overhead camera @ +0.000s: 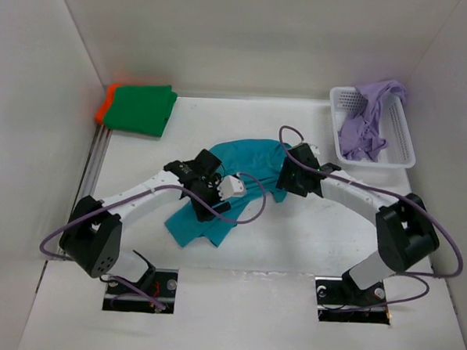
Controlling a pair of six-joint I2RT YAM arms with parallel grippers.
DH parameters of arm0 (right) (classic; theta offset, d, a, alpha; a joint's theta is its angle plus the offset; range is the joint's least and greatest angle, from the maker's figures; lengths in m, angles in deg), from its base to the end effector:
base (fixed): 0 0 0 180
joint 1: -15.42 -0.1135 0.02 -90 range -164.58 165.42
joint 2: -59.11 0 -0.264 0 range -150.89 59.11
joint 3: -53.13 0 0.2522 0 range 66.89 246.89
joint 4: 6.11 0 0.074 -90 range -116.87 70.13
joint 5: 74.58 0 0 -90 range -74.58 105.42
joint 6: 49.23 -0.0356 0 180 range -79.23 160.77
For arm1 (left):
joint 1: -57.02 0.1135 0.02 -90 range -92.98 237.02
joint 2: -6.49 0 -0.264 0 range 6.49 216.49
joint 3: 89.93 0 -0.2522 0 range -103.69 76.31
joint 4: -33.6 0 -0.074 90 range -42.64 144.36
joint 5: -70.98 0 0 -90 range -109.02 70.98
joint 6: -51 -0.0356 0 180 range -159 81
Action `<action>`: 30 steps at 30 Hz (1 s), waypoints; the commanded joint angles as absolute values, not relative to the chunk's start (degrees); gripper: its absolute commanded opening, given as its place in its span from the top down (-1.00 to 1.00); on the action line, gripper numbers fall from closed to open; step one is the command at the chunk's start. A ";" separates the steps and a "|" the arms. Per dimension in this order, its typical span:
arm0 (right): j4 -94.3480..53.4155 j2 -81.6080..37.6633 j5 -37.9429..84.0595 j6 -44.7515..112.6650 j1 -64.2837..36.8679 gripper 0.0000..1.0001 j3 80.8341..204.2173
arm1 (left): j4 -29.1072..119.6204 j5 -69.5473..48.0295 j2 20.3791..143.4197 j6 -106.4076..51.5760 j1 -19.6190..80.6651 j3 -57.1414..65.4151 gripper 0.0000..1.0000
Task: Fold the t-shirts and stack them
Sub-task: Flatten out the tshirt
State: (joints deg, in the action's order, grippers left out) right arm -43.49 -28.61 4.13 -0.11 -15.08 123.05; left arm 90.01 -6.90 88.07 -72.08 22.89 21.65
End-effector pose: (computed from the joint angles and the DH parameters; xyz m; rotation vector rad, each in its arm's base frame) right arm 0.2722 0.1523 0.2108 0.3063 2.5074 0.2592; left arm 0.2151 -0.1548 0.2153 1.5786 2.2797 -0.2989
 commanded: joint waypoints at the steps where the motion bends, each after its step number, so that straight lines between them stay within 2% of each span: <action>1: -36.76 -32.28 6.97 -3.52 -15.30 -0.18 122.79 | 85.95 -2.68 87.69 -68.98 18.94 21.46 -0.24; 7: -32.53 -39.23 10.40 -6.07 -15.30 -0.12 122.70 | 84.36 1.37 93.41 -68.88 12.16 20.58 -0.25; 10: -31.30 -39.59 11.11 -7.13 -15.21 0.15 121.13 | 85.24 0.67 96.74 -69.67 11.10 21.11 -0.28; 13: -30.51 -37.41 11.20 -8.01 -14.86 0.47 119.19 | 86.47 0.93 99.82 -70.02 10.31 21.64 -0.24; 15: -30.42 -35.65 11.29 -7.92 -14.51 0.63 118.49 | 86.65 1.19 100.88 -70.28 10.49 21.20 -0.08; 17: -30.77 -33.54 11.37 -7.48 -14.24 0.75 118.31 | 86.74 0.49 102.55 -70.55 10.84 20.76 0.34; 20: -31.73 -29.68 11.37 -6.87 -13.11 0.88 117.87 | 87.52 -0.56 104.75 -69.76 12.24 20.06 0.84; 22: -32.70 -26.95 11.37 -6.43 -11.96 0.94 117.69 | 87.70 -1.70 104.58 -69.23 13.90 19.45 0.99; 26: -36.29 -21.58 12.07 -3.01 -8.01 0.98 119.96 | 85.25 -6.62 99.24 -67.48 23.28 14.45 1.00; 30: -42.70 -20.17 13.13 3.84 -2.48 0.98 130.49 | 85.06 -4.44 96.58 -65.10 38.14 -3.35 1.00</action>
